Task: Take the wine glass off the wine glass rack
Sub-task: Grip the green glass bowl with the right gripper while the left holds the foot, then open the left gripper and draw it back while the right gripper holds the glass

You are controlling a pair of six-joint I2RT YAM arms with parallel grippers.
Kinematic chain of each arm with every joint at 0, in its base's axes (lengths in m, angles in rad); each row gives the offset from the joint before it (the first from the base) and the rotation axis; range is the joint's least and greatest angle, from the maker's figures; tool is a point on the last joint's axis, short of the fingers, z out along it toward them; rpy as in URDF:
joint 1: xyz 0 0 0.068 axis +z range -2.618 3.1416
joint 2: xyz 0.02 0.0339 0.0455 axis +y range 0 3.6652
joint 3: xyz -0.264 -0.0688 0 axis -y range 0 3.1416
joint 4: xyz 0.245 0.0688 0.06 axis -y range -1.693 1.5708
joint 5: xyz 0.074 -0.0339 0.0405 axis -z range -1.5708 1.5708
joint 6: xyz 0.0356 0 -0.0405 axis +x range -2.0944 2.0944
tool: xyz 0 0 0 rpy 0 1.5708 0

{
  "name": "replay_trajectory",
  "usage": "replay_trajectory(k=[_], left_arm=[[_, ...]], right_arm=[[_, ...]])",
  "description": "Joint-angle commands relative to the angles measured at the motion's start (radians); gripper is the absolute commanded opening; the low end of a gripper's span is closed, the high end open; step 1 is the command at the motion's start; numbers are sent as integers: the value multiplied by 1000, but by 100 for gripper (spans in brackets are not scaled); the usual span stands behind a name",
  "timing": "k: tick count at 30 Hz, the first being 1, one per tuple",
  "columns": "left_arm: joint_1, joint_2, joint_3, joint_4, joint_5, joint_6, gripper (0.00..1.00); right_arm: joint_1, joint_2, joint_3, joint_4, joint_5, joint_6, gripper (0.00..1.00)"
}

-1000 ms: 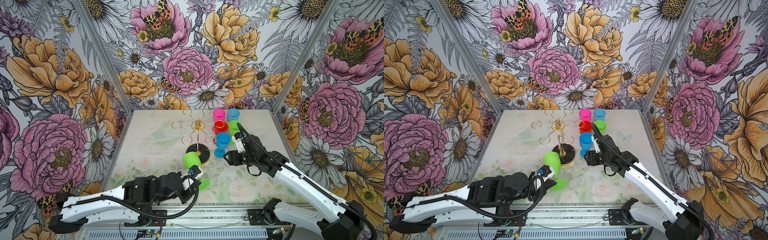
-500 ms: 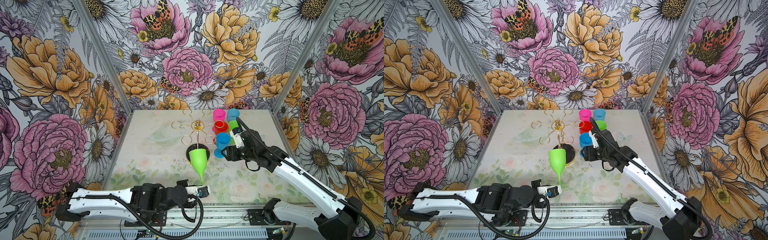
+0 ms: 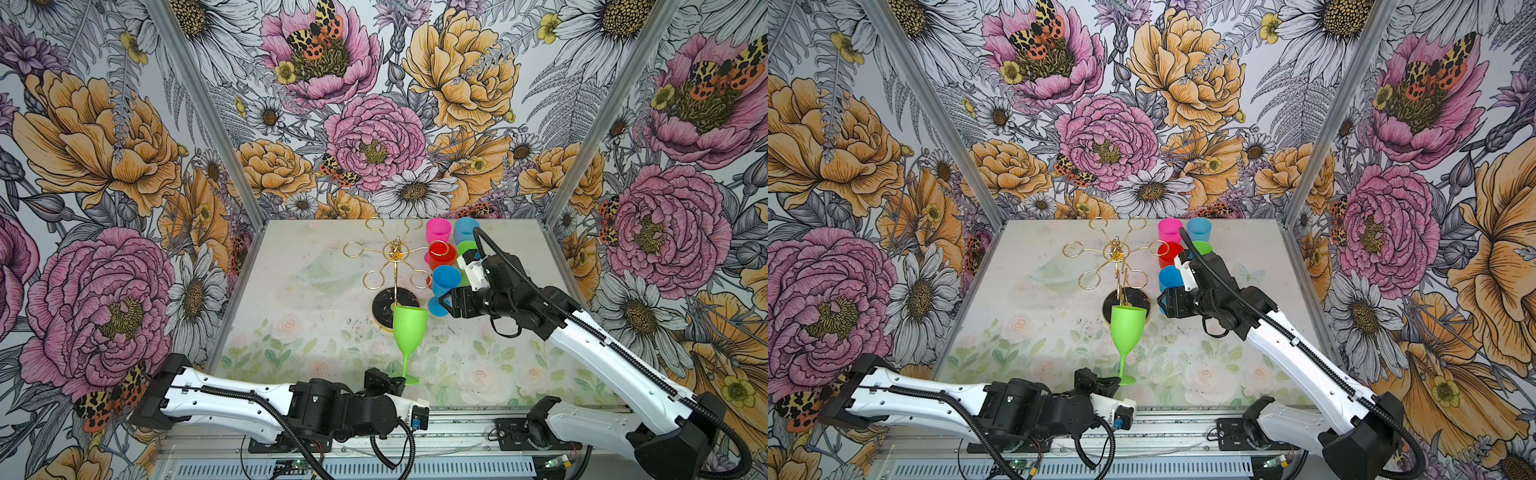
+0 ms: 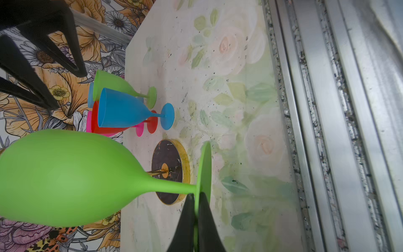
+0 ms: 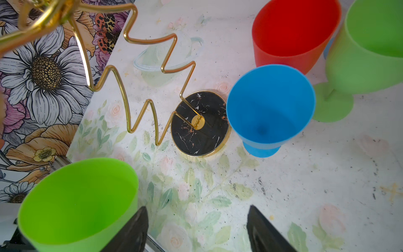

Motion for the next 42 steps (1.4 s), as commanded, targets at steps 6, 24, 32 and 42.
replay_trajectory(k=[6,24,32,42], left_arm=[[-38,30,-74,128,-192,222,0],[-45,79,-236,505,-365,573,0],[-45,77,-283,647,-403,709,0],[-44,107,-360,882,-434,913,0]], right_arm=[[9,16,59,-8,-105,6,68],[33,47,50,-5,-195,6,58],[44,57,32,-5,-200,6,50],[44,39,17,-5,-195,7,28]])
